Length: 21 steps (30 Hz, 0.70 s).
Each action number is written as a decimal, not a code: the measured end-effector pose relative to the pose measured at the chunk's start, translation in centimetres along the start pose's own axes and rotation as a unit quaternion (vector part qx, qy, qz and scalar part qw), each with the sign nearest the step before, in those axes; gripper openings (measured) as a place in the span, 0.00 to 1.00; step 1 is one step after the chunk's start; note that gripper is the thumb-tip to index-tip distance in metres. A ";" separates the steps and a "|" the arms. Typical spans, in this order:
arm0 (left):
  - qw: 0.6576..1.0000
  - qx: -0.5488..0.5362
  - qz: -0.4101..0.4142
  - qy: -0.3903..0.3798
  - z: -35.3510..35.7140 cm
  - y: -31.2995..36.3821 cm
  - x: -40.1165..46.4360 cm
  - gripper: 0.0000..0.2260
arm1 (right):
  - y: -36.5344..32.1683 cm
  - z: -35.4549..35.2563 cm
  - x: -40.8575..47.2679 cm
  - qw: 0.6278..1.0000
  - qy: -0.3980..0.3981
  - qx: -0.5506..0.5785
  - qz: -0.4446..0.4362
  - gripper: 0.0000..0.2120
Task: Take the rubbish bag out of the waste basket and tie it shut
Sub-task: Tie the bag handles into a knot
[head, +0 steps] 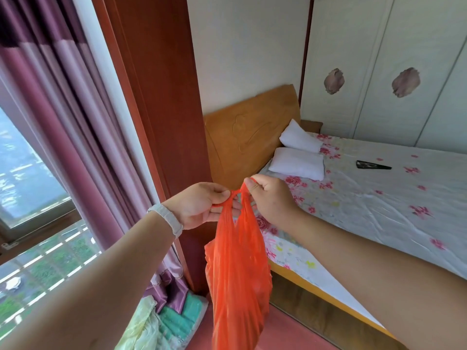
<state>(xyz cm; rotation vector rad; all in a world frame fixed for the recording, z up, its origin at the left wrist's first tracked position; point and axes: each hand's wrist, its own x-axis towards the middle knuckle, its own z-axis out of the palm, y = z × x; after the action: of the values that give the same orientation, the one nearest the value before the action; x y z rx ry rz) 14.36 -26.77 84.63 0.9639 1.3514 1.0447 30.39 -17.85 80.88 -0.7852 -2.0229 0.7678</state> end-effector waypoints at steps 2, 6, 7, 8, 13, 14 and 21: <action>0.999 -0.020 0.021 0.032 -0.1 -1.2 0.4 0.05 | 0.0 -0.1 0.0 0.999 0.021 0.031 0.019 0.18; 0.996 -0.057 0.040 0.056 0.2 -3.4 0.9 0.06 | 0.0 0.0 -0.3 0.970 -0.018 0.196 0.140 0.14; 0.995 -0.079 0.042 0.051 0.4 -3.7 1.0 0.06 | 0.1 -0.1 -0.3 0.960 -0.022 0.227 0.165 0.13; 0.992 -0.107 0.047 0.047 0.6 -3.8 1.1 0.07 | 0.2 -0.2 -0.4 0.948 -0.019 0.257 0.187 0.13; 0.966 -0.230 0.108 0.055 1.7 -3.9 1.8 0.09 | 0.8 -0.7 -0.7 0.883 0.036 0.382 0.270 0.10; 0.959 -0.251 0.120 0.059 1.9 -3.9 2.0 0.09 | 0.9 -0.7 -0.7 0.875 0.042 0.396 0.276 0.10; 0.929 -0.323 0.140 0.109 3.6 -4.5 3.7 0.10 | 2.3 -0.2 0.2 0.840 0.113 0.413 0.333 0.05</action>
<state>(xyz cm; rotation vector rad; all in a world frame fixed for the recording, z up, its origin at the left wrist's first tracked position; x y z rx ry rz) 17.91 -24.26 79.35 0.5530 0.9397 1.7203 31.04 -16.20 79.32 -0.9719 -0.9809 1.6942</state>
